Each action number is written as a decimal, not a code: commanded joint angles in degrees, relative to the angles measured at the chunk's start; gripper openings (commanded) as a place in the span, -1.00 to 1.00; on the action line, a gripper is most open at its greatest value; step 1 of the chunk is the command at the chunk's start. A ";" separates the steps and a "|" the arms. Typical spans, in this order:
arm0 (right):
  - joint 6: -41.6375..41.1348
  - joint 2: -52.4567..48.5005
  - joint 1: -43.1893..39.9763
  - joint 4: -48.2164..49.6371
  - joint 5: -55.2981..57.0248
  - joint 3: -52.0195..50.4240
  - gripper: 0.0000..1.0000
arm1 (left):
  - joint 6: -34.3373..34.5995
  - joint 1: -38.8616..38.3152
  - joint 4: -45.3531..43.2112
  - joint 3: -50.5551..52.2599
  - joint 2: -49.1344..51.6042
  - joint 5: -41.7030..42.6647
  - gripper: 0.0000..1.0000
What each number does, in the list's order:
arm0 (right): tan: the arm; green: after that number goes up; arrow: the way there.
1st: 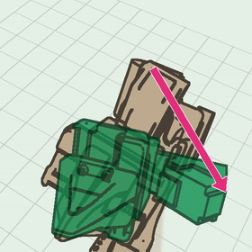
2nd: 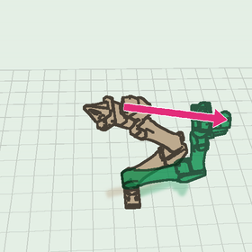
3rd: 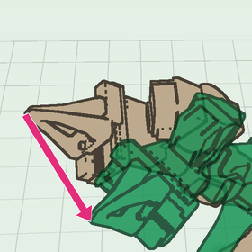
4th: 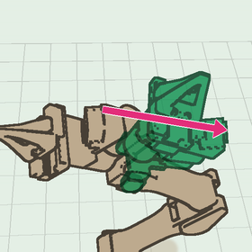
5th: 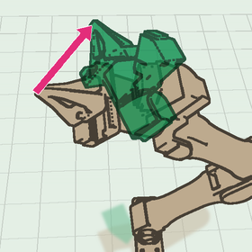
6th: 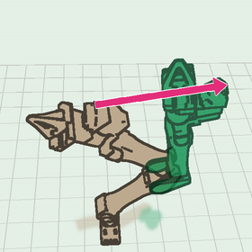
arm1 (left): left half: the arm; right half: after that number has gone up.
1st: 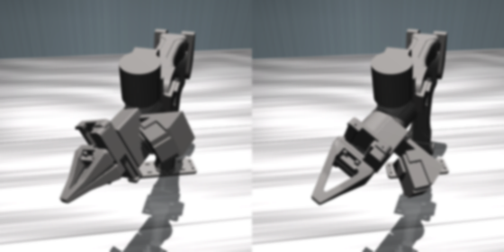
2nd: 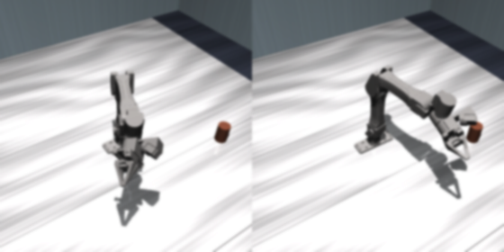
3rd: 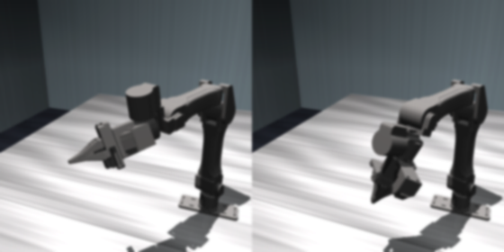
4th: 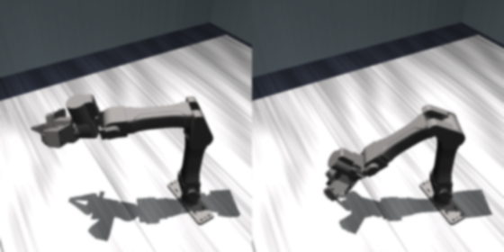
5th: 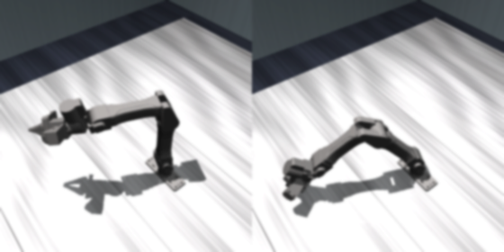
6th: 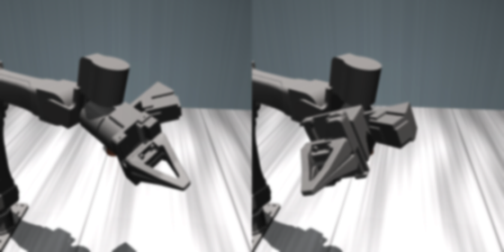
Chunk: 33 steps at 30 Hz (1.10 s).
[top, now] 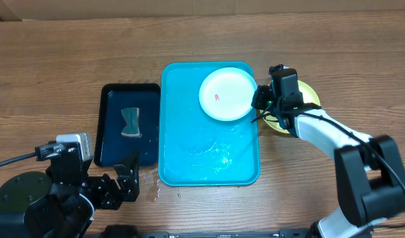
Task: Clean dirty plates on tray and stack at the side
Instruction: 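Drag the white plate toward the blue tray center with right gripper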
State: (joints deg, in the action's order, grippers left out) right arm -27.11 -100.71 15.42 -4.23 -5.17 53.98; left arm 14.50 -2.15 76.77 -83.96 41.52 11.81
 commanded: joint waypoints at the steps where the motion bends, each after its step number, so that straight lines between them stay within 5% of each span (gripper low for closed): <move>1: -4.79 5.27 0.02 -2.47 -4.59 0.42 -0.92 | -0.13 0.00 -0.07 -0.57 0.09 0.22 1.00; 16: -14.99 5.44 7.04 -12.66 -9.79 0.39 -0.92 | -0.13 0.00 -0.07 -0.57 0.09 0.22 1.00; 22: -15.10 5.44 11.32 -13.94 -1.09 0.39 -0.90 | -0.13 0.00 -0.07 -0.57 0.09 0.22 1.00; 25: -14.14 5.44 11.91 -12.72 6.64 0.39 -0.34 | -0.13 0.00 -0.07 -0.57 0.09 0.22 0.99; 33: -8.61 4.96 11.89 -9.92 14.82 0.39 -0.23 | -0.13 0.00 -0.07 -0.57 0.09 0.22 1.00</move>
State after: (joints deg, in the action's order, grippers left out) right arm -37.69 -96.05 27.40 -14.94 3.99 53.98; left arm 14.50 -2.15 76.77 -83.96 41.52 11.81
